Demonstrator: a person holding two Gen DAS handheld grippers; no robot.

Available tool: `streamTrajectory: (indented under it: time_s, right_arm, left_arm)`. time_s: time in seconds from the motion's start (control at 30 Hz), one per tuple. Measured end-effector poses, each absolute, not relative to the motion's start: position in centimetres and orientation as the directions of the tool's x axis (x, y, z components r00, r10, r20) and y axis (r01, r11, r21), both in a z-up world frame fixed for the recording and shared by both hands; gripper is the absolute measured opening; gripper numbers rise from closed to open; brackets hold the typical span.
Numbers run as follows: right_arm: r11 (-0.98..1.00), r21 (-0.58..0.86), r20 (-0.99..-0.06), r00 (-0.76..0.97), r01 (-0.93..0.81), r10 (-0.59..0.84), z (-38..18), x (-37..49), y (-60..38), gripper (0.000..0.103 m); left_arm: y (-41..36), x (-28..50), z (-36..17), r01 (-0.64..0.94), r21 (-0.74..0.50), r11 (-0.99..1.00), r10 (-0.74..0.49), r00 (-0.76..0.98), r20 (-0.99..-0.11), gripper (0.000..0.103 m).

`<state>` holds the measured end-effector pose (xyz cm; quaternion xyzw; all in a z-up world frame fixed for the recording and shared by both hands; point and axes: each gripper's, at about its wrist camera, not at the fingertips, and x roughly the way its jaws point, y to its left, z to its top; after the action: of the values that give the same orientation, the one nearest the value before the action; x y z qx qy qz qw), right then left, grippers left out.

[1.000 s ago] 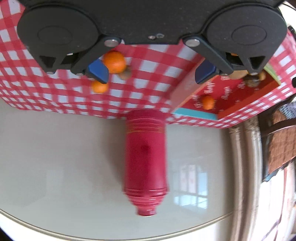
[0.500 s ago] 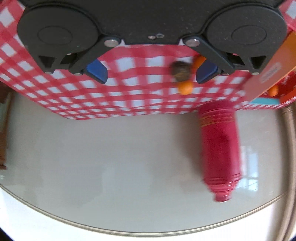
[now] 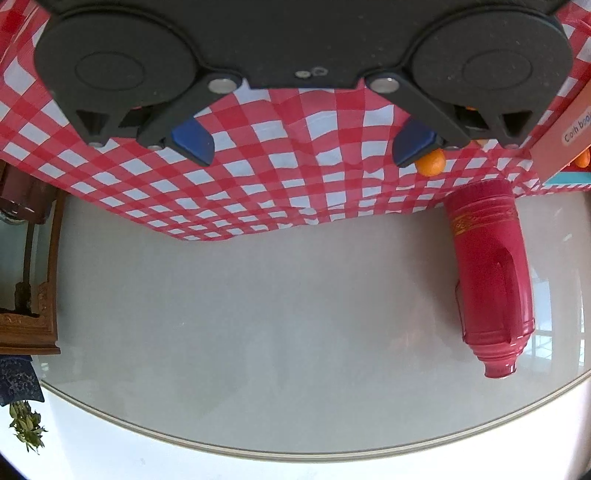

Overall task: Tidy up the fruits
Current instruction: 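Reach the left gripper to a mandarin and grasp it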

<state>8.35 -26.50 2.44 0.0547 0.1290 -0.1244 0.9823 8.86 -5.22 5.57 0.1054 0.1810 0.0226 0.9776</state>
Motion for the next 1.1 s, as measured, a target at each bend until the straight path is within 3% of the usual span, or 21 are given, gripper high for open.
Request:
streamTrajectory:
  time_s: [0.13, 0.27, 0.43, 0.57, 0.77, 1.1]
  right_arm:
    - [0.951, 0.065, -0.260, 0.925, 0.303, -0.277, 2.5, 8.2, -26.9, 0.098]
    - [0.929, 0.079, -0.266, 0.906, 0.362, -0.330, 2.6, 8.0, -27.9, 0.098]
    - [0.927, 0.106, -0.271, 0.907, 0.360, -0.322, 2.5, 7.6, -28.7, 0.097]
    - [0.925, 0.105, -0.259, 0.908, 0.365, -0.329, 2.5, 7.3, -29.0, 0.097]
    - [0.919, 0.147, -0.283, 0.906, 0.365, -0.315, 2.3, 7.7, -29.5, 0.097]
    - [0.930, 0.157, -0.285, 0.917, 0.334, -0.281, 2.4, 8.0, -29.0, 0.097]
  left_arm:
    - [-7.6, 10.2, 5.9, 0.080, 0.219, 0.972, 0.015, 0.916, -0.400, 0.102]
    - [-9.6, 11.4, 5.1, 0.094, 0.269, 0.958, 0.028, 0.907, -0.420, 0.103]
    - [-11.4, 12.5, 4.6, 0.155, 0.265, 0.952, -0.024, 0.898, -0.439, 0.102]
    - [-12.7, 13.7, 3.9, 0.190, 0.256, 0.948, -0.049, 0.880, -0.473, 0.086]
    - [-13.6, 15.7, 2.9, 0.176, 0.224, 0.959, -0.040, 0.860, -0.508, 0.084]
    - [-13.7, 17.6, 1.6, 0.172, 0.174, 0.970, -0.046, 0.828, -0.559, 0.063]
